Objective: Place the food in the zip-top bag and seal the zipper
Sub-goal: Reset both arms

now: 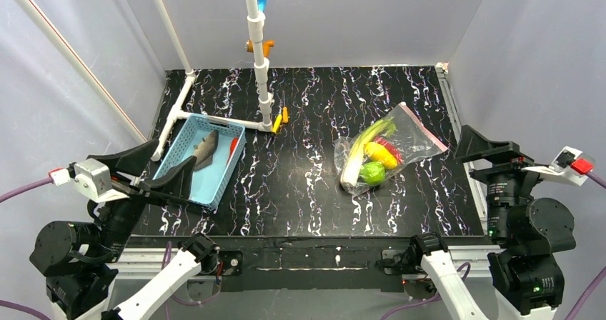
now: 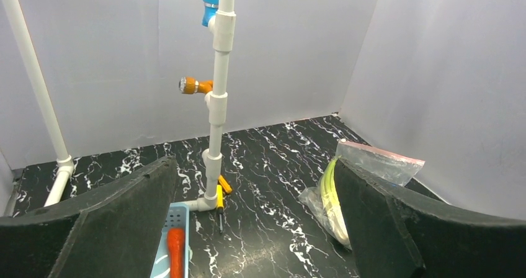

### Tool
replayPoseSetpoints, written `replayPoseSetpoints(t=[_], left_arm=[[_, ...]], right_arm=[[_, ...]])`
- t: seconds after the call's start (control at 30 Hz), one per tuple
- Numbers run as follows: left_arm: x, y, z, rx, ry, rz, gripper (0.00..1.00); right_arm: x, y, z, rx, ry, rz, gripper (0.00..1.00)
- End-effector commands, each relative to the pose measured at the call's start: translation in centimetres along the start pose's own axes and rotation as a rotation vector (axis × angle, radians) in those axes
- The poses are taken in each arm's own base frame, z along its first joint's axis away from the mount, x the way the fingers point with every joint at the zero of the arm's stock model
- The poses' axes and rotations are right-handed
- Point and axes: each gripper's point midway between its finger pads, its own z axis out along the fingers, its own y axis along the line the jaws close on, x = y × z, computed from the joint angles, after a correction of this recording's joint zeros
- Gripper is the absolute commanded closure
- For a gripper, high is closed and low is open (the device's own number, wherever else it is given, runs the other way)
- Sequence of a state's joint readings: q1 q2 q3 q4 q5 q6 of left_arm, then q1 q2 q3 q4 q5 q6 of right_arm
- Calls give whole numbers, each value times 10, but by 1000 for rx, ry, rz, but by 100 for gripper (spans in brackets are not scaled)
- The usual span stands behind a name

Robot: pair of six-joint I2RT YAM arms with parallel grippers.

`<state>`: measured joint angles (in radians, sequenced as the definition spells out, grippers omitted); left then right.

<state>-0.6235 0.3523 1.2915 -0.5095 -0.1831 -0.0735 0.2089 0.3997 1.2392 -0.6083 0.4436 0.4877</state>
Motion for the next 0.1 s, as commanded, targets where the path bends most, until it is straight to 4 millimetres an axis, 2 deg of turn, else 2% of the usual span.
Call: replayPoseSetpoints(t=[0.0, 0.07], left_arm=[[2, -1, 6, -5, 8, -6, 2], [4, 0, 7, -9, 13, -6, 2]], right_arm=[[-11, 20, -6, -135, -54, -50, 2], [-7, 30, -6, -203, -68, -47, 2]])
